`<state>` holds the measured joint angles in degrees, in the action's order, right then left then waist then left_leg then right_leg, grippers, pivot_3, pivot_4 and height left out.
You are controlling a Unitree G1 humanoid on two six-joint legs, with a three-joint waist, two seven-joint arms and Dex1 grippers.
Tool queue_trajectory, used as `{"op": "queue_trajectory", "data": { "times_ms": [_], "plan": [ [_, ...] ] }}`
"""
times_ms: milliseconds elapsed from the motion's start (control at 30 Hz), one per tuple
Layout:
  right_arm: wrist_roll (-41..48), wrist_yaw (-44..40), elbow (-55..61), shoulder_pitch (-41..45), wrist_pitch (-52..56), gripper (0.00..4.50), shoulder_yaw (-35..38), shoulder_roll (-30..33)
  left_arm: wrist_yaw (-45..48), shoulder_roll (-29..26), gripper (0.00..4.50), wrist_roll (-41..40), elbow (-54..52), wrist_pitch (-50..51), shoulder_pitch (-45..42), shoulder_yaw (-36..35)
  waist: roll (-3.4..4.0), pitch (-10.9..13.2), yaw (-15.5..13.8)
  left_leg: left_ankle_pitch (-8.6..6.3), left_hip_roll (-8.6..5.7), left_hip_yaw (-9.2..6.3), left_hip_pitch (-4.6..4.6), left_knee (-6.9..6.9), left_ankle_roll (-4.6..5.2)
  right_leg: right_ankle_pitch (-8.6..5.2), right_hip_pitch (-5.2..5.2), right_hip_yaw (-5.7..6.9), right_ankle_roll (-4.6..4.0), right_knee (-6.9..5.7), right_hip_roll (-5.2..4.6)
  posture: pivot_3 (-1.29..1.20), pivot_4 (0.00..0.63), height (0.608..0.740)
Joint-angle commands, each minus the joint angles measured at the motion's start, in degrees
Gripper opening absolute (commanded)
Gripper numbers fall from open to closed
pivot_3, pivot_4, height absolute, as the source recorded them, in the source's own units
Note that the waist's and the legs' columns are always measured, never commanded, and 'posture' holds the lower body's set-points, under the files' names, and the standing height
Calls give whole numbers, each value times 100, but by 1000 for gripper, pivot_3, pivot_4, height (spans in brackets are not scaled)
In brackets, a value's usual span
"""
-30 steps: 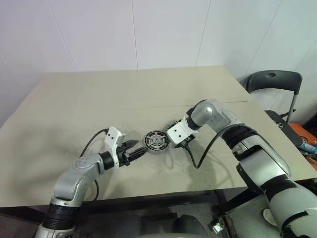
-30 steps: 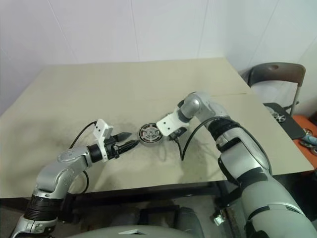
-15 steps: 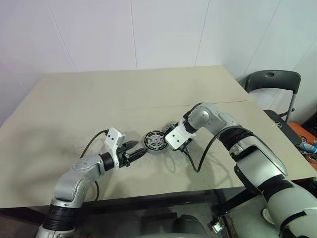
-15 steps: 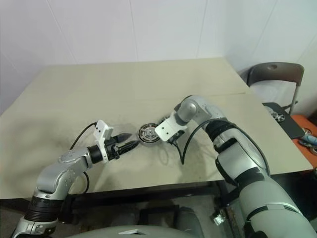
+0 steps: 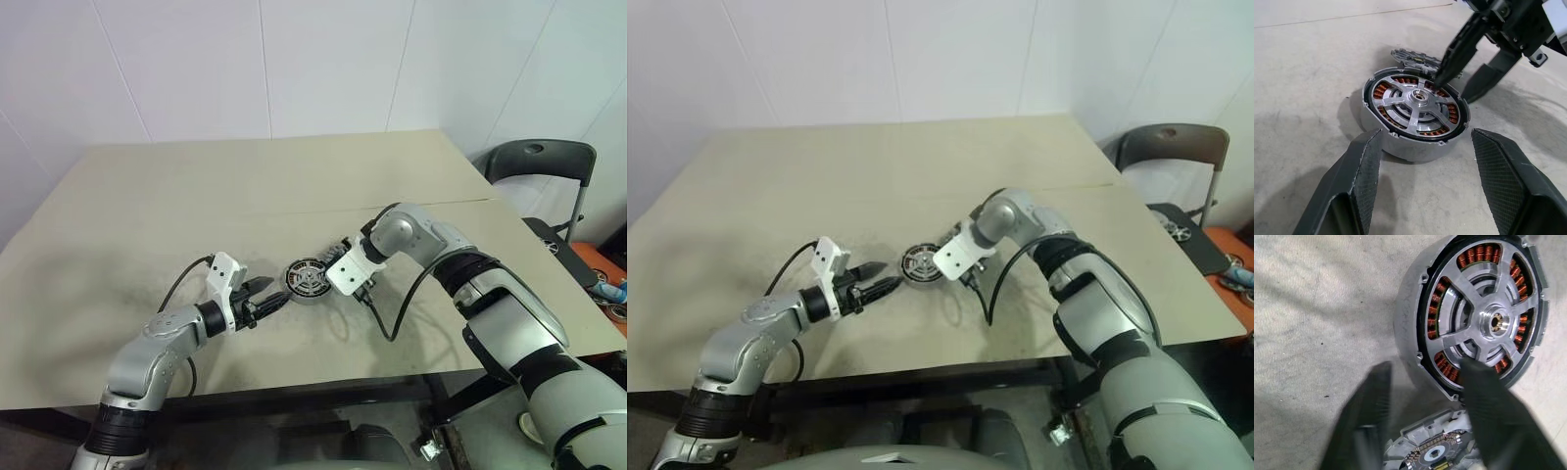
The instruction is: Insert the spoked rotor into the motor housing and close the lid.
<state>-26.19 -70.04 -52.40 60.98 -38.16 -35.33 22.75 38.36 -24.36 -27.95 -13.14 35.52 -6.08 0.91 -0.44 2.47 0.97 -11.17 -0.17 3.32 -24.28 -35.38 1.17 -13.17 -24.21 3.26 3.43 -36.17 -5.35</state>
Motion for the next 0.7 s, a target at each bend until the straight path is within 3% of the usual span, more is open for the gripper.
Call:
{"op": "queue_trajectory", "data": {
  "times_ms": [33,133,333,533,700],
  "plan": [
    [8,-2,131,101,-62,1339,4,-63,17,-29,3070,22,-50,-111,-3,-56,0,0,4,0,0,0,1,0,0,0,0,0,0,0,0,0,0,740],
    [25,-28,136,144,-38,1339,16,-92,20,-24,3070,31,-13,-124,-37,-52,0,0,7,0,0,-1,1,0,0,0,0,0,0,-1,0,0,0,740],
    [-43,-151,148,187,-86,22,-59,-39,25,-14,3070,43,3,-146,-50,-39,2,1,16,0,1,-2,9,0,0,0,4,0,0,-2,5,0,0,740],
    [6,-281,194,253,207,9,37,-87,25,6,3070,55,35,-157,-60,-24,1,1,2,0,0,-2,7,0,0,0,4,0,0,-1,2,0,0,740],
    [368,-1071,477,197,869,9,157,1,43,10,3070,68,122,-199,-90,-23,2,1,-7,0,1,-3,7,0,0,0,2,0,0,-2,1,0,0,740]
  ]
}}
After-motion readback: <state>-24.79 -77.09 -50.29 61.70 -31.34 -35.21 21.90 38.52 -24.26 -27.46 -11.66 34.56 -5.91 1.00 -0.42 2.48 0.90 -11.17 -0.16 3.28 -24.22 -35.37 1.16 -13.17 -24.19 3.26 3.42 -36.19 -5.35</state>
